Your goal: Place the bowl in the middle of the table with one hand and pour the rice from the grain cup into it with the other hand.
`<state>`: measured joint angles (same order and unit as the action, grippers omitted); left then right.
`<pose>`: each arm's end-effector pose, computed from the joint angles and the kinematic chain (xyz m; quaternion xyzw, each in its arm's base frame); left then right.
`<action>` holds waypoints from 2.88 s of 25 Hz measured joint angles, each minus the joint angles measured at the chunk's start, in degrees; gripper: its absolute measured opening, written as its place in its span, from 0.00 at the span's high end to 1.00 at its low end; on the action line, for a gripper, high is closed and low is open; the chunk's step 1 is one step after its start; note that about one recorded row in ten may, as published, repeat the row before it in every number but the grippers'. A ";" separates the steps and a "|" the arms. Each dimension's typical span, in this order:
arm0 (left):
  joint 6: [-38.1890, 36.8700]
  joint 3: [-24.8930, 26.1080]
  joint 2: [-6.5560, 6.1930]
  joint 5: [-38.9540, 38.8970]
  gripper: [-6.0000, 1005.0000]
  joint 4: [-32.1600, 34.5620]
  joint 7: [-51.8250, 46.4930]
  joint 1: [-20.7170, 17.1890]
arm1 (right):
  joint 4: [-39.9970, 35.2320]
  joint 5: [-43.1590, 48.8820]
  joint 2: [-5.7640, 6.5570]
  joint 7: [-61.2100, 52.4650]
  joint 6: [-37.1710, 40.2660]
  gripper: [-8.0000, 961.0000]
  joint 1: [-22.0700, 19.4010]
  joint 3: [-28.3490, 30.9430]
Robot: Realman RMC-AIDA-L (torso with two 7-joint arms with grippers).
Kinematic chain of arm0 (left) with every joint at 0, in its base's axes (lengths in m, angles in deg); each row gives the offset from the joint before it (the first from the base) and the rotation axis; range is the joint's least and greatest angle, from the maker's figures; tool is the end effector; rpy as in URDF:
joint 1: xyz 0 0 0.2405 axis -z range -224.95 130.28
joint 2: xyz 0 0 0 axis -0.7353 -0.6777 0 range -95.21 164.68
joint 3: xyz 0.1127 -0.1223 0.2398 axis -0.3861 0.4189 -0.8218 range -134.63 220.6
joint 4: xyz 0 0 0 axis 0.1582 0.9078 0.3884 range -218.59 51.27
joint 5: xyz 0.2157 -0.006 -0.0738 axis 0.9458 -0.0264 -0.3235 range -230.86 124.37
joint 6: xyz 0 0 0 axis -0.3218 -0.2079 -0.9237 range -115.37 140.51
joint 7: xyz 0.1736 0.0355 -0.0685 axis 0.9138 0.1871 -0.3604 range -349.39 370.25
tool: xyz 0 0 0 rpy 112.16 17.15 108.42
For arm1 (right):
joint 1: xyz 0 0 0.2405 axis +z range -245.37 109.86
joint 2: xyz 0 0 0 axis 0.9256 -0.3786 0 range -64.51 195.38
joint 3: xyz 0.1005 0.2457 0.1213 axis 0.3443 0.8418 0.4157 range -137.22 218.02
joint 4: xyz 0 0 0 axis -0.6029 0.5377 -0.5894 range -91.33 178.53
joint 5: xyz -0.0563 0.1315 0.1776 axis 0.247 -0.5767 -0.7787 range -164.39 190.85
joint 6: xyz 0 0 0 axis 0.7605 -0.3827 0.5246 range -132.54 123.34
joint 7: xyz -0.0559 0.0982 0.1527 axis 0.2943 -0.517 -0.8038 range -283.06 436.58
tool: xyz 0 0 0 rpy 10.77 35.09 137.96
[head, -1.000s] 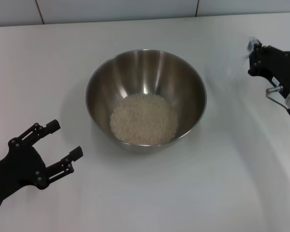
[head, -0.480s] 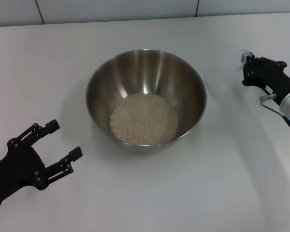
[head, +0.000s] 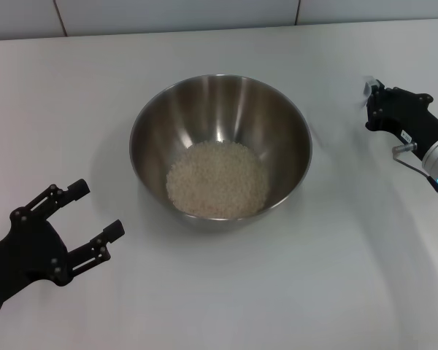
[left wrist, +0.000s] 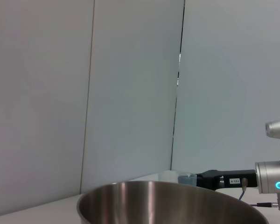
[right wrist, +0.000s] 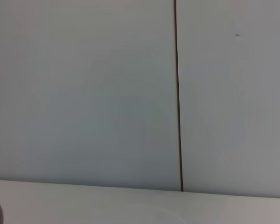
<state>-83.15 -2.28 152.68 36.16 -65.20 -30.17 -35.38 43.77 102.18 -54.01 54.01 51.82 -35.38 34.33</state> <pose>-0.3459 0.2587 -0.0651 -0.8795 -0.1497 -0.3627 0.2691 0.3692 0.4205 -0.0797 -0.7640 0.2909 0.2435 0.5219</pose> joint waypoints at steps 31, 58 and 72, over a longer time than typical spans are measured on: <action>-1.26 0.35 -0.18 -0.02 0.16 0.18 0.00 -0.35 | 0.67 -0.06 0.03 -0.86 1.10 0.65 -2.14 0.11; -0.44 0.35 -0.09 0.43 0.16 0.18 0.19 -0.35 | -5.73 -0.16 0.35 -7.79 22.87 0.28 -11.83 -1.16; -0.46 -0.04 -0.95 0.48 0.16 0.18 0.01 0.15 | -17.03 1.04 4.27 -25.37 36.61 0.28 -12.05 -28.40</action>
<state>-83.62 -2.32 151.73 36.64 -65.03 -30.16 -35.24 26.75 103.22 -49.74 28.64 88.43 -47.43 5.93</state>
